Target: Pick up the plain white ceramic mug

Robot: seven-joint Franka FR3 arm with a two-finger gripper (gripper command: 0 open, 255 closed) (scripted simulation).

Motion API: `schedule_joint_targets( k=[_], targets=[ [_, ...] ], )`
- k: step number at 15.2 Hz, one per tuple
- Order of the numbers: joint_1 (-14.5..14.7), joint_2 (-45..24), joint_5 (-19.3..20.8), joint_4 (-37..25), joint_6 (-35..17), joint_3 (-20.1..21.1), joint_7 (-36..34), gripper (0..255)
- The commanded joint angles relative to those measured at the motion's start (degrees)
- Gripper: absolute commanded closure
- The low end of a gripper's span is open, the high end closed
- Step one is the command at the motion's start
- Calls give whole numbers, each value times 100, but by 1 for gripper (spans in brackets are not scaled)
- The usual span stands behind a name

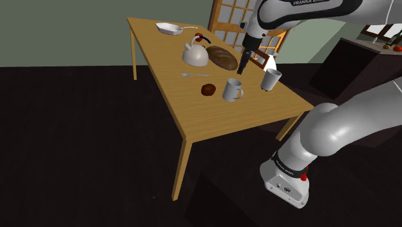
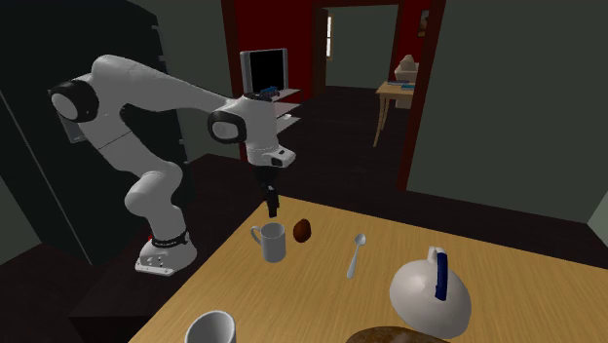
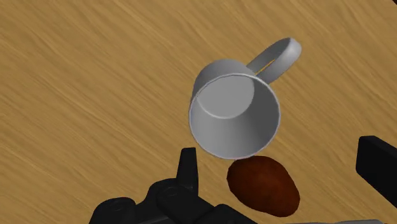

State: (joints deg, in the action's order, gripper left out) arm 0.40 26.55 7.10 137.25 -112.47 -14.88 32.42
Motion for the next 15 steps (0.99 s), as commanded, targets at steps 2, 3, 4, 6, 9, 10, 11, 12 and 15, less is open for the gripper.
schedule_joint_targets(
  k=[2, 3, 4, 6, 9, 10, 11, 12, 15],
  targets=[
    [17, -591, 18, -75, -327, -291, 547, 0],
    [26, -799, 6, -121, -424, -377, 723, 0],
    [34, -1013, -13, -175, -519, -460, 901, 0],
    [39, -1304, -51, -255, -641, -558, 1141, 0],
    [38, -1416, -72, -117, -888, -580, 1160, 0],
    [39, -1456, -80, -74, -971, -588, 1167, 0],
    [40, -1498, -89, -31, -1054, -597, 1175, 0],
    [42, -1542, -99, 10, -1137, -605, 1183, 0],
    [44, -1613, -117, 73, -1268, -618, 1197, 0]
  ],
)
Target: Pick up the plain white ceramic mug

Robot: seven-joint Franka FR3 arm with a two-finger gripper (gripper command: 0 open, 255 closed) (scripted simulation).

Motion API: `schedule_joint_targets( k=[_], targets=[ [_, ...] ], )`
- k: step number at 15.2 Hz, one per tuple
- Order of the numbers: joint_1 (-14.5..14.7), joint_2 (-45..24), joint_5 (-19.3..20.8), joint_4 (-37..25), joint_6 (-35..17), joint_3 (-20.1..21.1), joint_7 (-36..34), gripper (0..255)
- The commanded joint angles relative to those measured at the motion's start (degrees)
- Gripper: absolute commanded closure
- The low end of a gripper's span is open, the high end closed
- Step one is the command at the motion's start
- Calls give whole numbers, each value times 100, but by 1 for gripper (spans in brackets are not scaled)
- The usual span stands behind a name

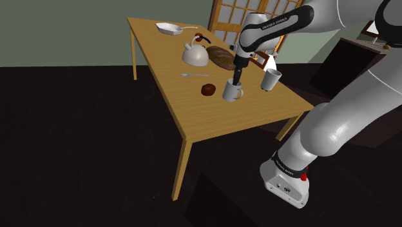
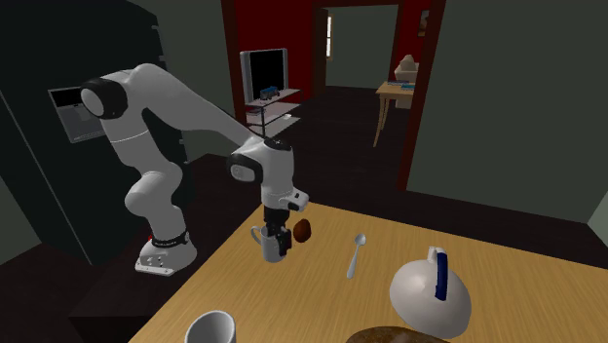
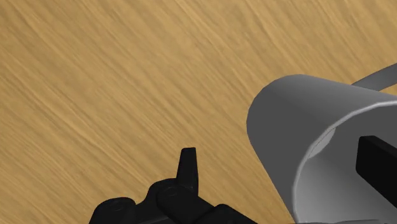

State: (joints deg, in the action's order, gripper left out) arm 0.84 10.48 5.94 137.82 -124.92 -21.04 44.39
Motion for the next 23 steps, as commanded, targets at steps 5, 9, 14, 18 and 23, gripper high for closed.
schedule_joint_targets(
  k=[5, 9, 14, 18, 23],
  targets=[
    [4, -18, -7, 6, -27, 1, -1, 255],
    [4, -19, -7, 6, -27, 0, 0, 255],
    [-5, 169, 39, -149, 309, 30, -33, 255],
    [-7, 319, 67, -333, 638, 63, -58, 255],
    [-6, 473, 87, -589, 1043, 104, -79, 255]
  ],
)
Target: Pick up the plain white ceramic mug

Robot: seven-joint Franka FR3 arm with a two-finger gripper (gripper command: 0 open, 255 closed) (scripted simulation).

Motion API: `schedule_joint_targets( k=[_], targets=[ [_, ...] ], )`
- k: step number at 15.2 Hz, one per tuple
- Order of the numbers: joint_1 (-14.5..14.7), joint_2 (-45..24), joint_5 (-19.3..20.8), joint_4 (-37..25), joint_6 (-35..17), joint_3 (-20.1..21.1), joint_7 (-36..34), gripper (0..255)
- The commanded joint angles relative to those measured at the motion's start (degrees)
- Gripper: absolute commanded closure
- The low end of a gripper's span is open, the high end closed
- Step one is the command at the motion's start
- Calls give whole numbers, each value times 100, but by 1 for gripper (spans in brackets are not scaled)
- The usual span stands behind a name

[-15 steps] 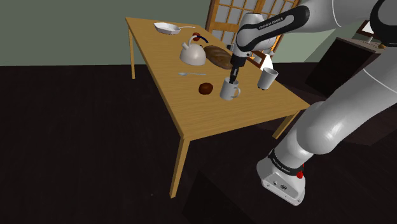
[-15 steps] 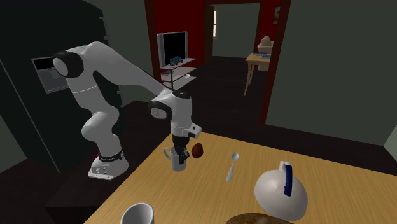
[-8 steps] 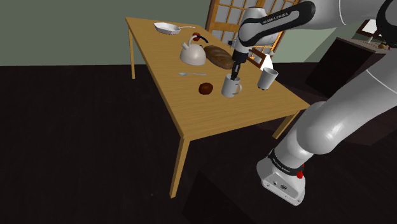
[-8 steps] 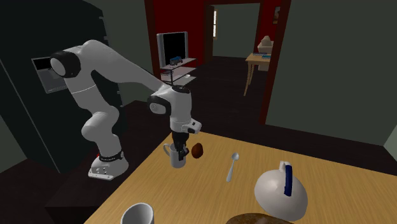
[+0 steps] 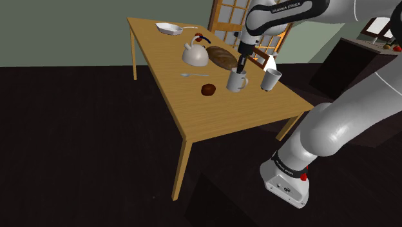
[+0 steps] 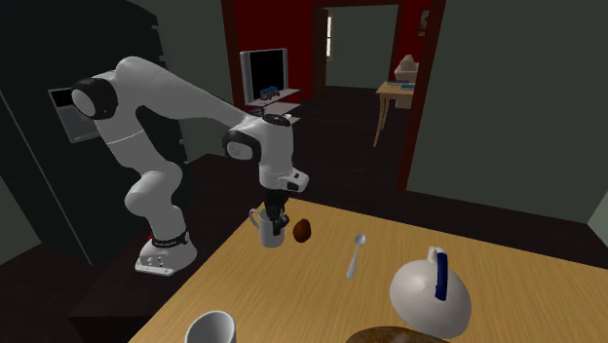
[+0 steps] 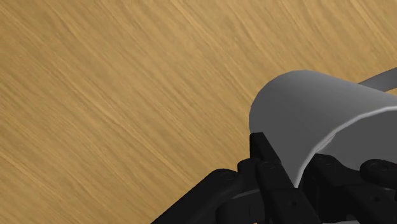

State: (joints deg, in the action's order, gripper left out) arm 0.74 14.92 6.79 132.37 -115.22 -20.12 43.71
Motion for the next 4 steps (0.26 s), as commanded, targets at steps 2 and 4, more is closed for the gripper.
schedule_joint_targets(
  k=[2, 4],
  targets=[
    [5, 80, 7, -155, 235, 28, -17, 255],
    [5, 83, 7, -163, 247, 29, -18, 255]
  ],
)
